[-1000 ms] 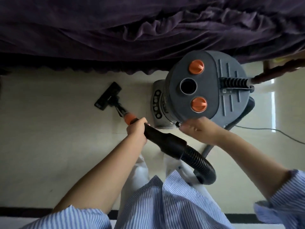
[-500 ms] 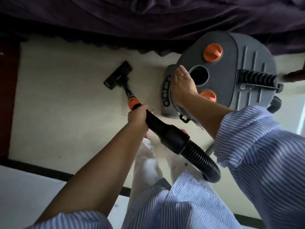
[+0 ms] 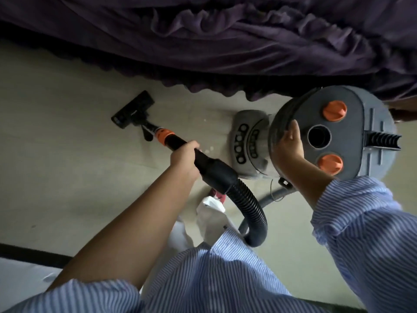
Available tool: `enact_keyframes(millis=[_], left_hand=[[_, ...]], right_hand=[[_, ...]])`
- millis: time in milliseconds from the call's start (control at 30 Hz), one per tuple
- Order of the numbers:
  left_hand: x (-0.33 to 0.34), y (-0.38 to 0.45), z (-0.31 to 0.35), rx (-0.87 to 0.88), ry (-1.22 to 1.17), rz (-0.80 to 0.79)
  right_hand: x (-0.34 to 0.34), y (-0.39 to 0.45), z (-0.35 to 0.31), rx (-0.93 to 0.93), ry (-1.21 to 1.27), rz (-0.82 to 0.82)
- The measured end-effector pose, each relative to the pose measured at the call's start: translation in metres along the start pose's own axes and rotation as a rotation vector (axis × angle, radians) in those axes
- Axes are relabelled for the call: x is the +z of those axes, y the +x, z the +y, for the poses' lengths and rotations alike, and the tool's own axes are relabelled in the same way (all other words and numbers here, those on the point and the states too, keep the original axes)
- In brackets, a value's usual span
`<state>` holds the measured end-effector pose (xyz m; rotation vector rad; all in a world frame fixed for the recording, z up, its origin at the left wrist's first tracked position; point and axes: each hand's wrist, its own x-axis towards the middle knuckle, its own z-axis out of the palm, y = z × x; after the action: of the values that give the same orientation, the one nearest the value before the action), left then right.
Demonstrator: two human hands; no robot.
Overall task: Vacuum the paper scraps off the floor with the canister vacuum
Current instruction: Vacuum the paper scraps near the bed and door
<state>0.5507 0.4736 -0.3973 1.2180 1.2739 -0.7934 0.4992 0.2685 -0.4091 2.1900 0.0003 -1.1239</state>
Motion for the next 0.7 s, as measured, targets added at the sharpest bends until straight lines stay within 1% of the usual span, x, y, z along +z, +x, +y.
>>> enact_keyframes(millis=[33,67,133,167,200,233,267,300,367,433,500,567,633,700], left_hand=[[0.0,0.002,0.001,0.011,0.019,0.009],[0.005,0.006,-0.002,0.011,0.039,0.01],[0.016,0.006,-0.01,0.003,0.099,0.027],[0.018,0.005,-0.013,0.002,0.114,0.047],[0.024,0.003,-0.017,-0.002,0.149,0.052],[0.027,0.003,-0.022,-0.005,0.176,0.055],[0.029,0.003,-0.025,-0.006,0.185,0.053],[0.032,0.003,-0.028,0.003,0.186,0.047],[0.036,0.0,-0.034,0.016,0.165,0.032],[0.036,-0.003,-0.037,0.013,0.161,0.017],[0.032,-0.006,-0.04,-0.014,0.144,-0.017],[0.029,-0.01,-0.04,-0.029,0.123,-0.066],[0.023,-0.012,-0.037,-0.02,0.122,-0.062],[0.014,-0.011,-0.034,-0.005,0.136,-0.077]], right_hand=[[0.004,-0.001,0.006,0.042,0.06,-0.045],[0.013,-0.005,0.015,0.097,0.139,-0.146],[0.024,-0.019,0.038,0.197,0.412,-0.364],[0.03,-0.02,0.043,0.209,0.401,-0.393],[0.038,-0.023,0.044,0.203,0.329,-0.409],[0.035,-0.023,0.041,0.143,0.24,-0.401],[0.03,-0.022,0.029,0.068,0.286,-0.354],[0.024,-0.023,0.015,-0.01,0.359,-0.297],[0.004,-0.025,-0.013,-0.143,0.593,-0.18],[-0.011,-0.032,-0.031,-0.169,0.944,-0.135],[-0.02,-0.037,-0.034,-0.145,1.235,-0.188],[-0.025,-0.047,-0.035,-0.159,1.467,-0.313],[-0.023,-0.058,-0.043,-0.18,1.599,-0.428],[-0.017,-0.072,-0.053,-0.199,1.728,-0.5]])
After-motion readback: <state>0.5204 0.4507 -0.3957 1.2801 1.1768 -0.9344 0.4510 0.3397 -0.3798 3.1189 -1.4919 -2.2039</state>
